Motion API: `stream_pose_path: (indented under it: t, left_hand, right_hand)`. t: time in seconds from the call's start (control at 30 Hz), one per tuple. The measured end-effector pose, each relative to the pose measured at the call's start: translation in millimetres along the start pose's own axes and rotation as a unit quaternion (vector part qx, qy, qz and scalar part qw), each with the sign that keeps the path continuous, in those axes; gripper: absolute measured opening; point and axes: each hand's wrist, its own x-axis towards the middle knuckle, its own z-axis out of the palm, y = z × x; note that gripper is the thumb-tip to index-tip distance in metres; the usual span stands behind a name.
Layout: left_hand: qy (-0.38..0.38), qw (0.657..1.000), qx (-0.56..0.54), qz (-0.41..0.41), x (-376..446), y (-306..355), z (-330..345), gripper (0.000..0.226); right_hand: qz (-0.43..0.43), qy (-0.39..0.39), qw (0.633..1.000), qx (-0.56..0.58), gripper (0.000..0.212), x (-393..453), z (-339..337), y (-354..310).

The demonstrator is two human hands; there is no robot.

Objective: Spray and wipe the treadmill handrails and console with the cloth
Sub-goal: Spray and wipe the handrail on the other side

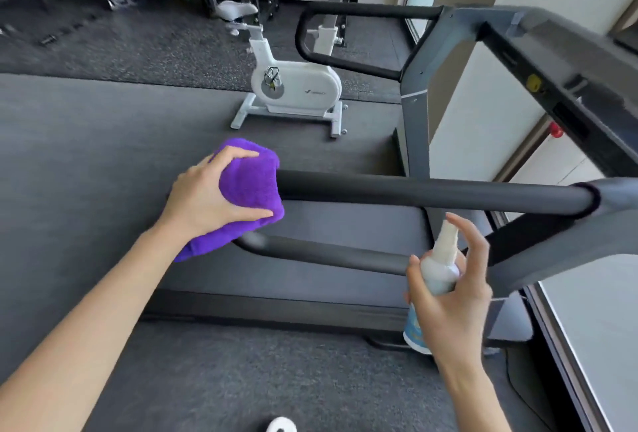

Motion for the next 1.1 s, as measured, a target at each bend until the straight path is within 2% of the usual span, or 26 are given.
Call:
stream_pose_path:
  t: [0.13, 0.27, 0.33, 0.47, 0.6, 0.73, 0.8, 0.87, 0.97, 1.1]
  left_hand:
    - [0.195, 0.973, -0.105, -0.069, -24.7, -6.4, 46.9, 0.085]
    - [0.358, 0.903, -0.131, -0.200, -32.9, -5.7, 96.1, 0.080]
    - [0.400, 0.863, -0.159, -0.265, -35.4, -4.5, 117.7, 0.080]
    - [0.422, 0.790, -0.234, -0.379, -34.5, 1.0, 146.3, 0.087]
    - [0.439, 0.800, -0.212, -0.350, -39.1, 3.1, 166.7, 0.097]
    - [0.456, 0.789, -0.194, -0.364, -38.0, 13.9, 182.8, 0.097]
    - [0.454, 0.795, -0.178, -0.362, -43.2, 22.0, 191.6, 0.092]
    - [0.440, 0.827, -0.125, -0.327, -52.9, 30.8, 202.4, 0.077]
    - [0.353, 0.901, 0.019, -0.250, -58.6, 38.0, 215.4, 0.051]
    - [0.283, 0.928, 0.142, -0.195, -55.1, 24.2, 205.3, 0.043]
  right_hand:
    - [-0.008, -0.007, 1.000, -0.003, 0.063, -2.4, 15.1, -3.1]
    - [-0.009, -0.009, 1.000, -0.004, 0.063, -5.2, 17.2, -5.1]
    - [-0.010, -0.001, 1.000, -0.006, 0.065, -7.1, 10.7, -2.0]
    - [0.012, 0.014, 1.000, -0.015, 0.066, -13.5, -8.1, 9.8]
    - [0.026, 0.013, 0.999, -0.034, 0.068, -20.3, -23.7, 23.6]
    - [0.022, -0.001, 0.999, -0.033, 0.069, -21.8, -32.1, 31.1]
    - [0.023, -0.009, 0.999, -0.033, 0.068, -20.8, -37.3, 32.8]
    - [0.025, -0.012, 0.999, -0.029, 0.068, -20.2, -42.3, 34.3]
    - [0.028, -0.025, 0.999, -0.031, 0.068, -18.8, -49.5, 38.1]
    - [0.028, -0.030, 0.999, -0.030, 0.069, -17.6, -59.6, 43.7]
